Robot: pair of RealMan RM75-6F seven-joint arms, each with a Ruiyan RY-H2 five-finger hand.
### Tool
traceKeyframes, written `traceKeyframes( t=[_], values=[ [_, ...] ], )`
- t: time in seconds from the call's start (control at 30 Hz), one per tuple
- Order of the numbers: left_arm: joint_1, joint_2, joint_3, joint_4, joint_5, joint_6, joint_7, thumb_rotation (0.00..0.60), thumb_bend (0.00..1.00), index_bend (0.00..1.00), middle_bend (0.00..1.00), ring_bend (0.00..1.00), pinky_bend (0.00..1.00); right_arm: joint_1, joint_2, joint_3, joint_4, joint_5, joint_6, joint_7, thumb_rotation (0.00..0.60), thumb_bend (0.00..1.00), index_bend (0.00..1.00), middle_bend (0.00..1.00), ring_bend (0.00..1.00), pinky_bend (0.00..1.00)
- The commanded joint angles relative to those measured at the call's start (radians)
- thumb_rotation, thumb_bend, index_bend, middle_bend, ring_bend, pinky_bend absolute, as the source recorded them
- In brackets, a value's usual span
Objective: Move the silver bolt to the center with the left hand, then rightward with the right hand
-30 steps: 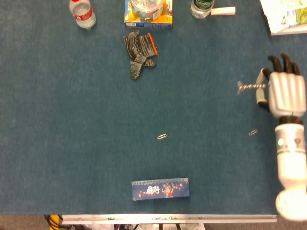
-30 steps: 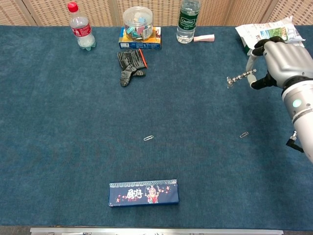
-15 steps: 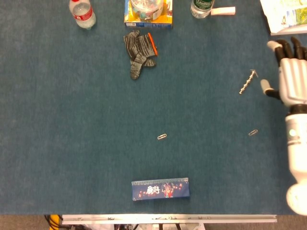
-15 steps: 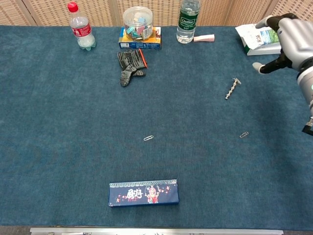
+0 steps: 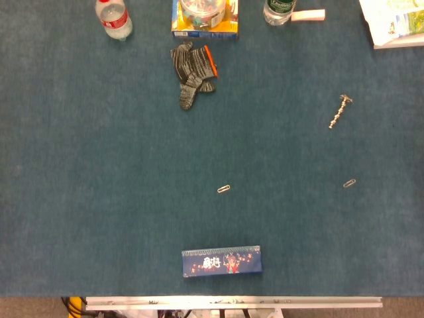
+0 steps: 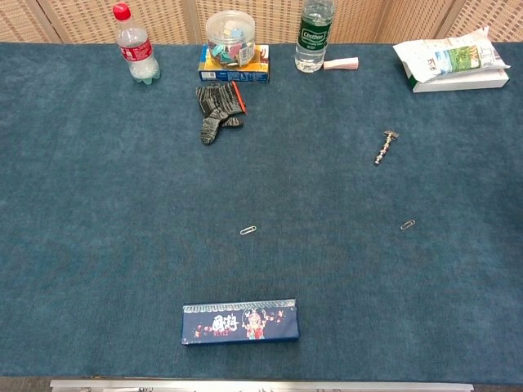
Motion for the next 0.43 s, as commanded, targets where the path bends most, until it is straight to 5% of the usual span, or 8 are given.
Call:
traceKeyframes(
  t=[0.03, 0.43],
  values=[
    [0.001, 0.005, -0.003, -0.035, 0.006, 0.019, 0.011, 0.600, 0.21, 0.19, 0.00, 0.00, 0.08, -0.086, 0.048, -0.058, 0.062, -0.071, 0.064, 0.129, 0.600, 0.22, 0.34, 0.25, 0.04, 0.14],
    [0.019, 0.023, 0.014, -0.118, 0.037, 0.065, 0.090, 0.600, 0.20, 0.19, 0.00, 0.00, 0.10, -0.192, 0.049, -0.079, 0.155, -0.131, 0.128, 0.299, 0.600, 0.22, 0.36, 0.25, 0.04, 0.14]
  ],
)
